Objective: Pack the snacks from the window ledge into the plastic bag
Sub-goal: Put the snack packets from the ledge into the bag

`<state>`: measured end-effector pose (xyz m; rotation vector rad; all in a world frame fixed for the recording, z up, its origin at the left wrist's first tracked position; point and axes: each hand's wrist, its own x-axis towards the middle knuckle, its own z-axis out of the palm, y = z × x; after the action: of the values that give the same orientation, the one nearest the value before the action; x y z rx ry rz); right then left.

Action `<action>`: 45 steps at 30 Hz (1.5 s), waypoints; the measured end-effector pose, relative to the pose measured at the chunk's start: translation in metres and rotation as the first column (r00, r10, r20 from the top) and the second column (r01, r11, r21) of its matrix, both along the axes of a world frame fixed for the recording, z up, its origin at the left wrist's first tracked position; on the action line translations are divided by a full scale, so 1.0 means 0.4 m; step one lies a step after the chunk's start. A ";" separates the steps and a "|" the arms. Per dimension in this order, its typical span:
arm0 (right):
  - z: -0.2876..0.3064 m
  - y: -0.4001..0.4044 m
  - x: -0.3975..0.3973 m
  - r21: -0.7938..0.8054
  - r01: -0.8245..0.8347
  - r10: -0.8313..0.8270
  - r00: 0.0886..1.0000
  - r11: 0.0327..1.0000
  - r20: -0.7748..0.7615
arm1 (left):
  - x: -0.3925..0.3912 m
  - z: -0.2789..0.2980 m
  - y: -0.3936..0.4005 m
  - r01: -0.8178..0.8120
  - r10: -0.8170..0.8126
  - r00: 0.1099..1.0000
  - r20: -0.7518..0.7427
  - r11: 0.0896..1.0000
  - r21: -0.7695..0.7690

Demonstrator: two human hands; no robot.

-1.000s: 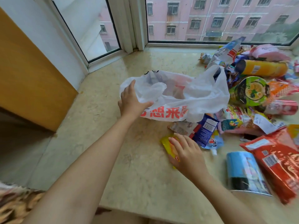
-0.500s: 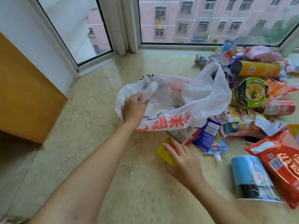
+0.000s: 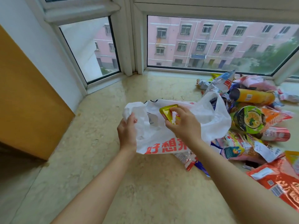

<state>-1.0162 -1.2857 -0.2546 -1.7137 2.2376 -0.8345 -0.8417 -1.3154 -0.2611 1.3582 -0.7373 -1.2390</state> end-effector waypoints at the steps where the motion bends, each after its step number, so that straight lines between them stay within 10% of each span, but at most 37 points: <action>1: -0.010 -0.032 -0.002 0.046 -0.041 0.038 0.997 0.998 0.060 | 0.009 -0.010 0.003 0.016 -0.016 1.000 -0.025 1.000 -0.006; 9: -0.128 -0.088 0.003 0.472 -0.321 0.494 0.814 0.821 -0.305 | 0.067 -0.036 0.009 0.136 -0.141 0.990 -0.031 0.983 -0.121; 16: -0.199 0.054 -0.052 0.429 -0.059 0.262 0.863 0.901 -0.432 | 0.112 -0.127 -0.038 0.060 -0.006 0.821 0.571 0.995 -0.075; 20: -0.219 0.101 -0.071 0.474 -0.022 0.212 0.912 0.881 -0.351 | 0.103 -0.098 -0.038 -0.265 0.192 0.724 0.663 0.964 0.010; 24: -0.216 0.102 -0.060 0.407 -0.072 0.224 0.913 0.910 -0.340 | 0.014 -0.072 -0.030 0.468 0.396 0.249 0.884 0.750 -0.468; 27: -0.209 0.104 -0.056 0.364 -0.118 0.255 0.900 0.924 -0.354 | -0.086 -0.102 -0.069 0.864 0.459 -0.079 0.885 0.474 -0.168; 33: -0.222 0.143 -0.070 0.329 -0.222 0.349 0.846 0.918 -0.403 | -0.176 -0.197 -0.205 0.805 0.490 -0.581 0.650 0.465 0.368; 45: -0.256 0.155 -0.133 0.332 -0.219 0.317 0.907 0.918 -0.276 | -0.330 -0.168 -0.366 0.648 0.328 -0.702 0.633 0.662 0.376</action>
<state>-1.0693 -1.2238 -0.3569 -2.0614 2.0983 -0.1509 -0.9738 -1.4619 -0.3281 1.2342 -3.0032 0.9650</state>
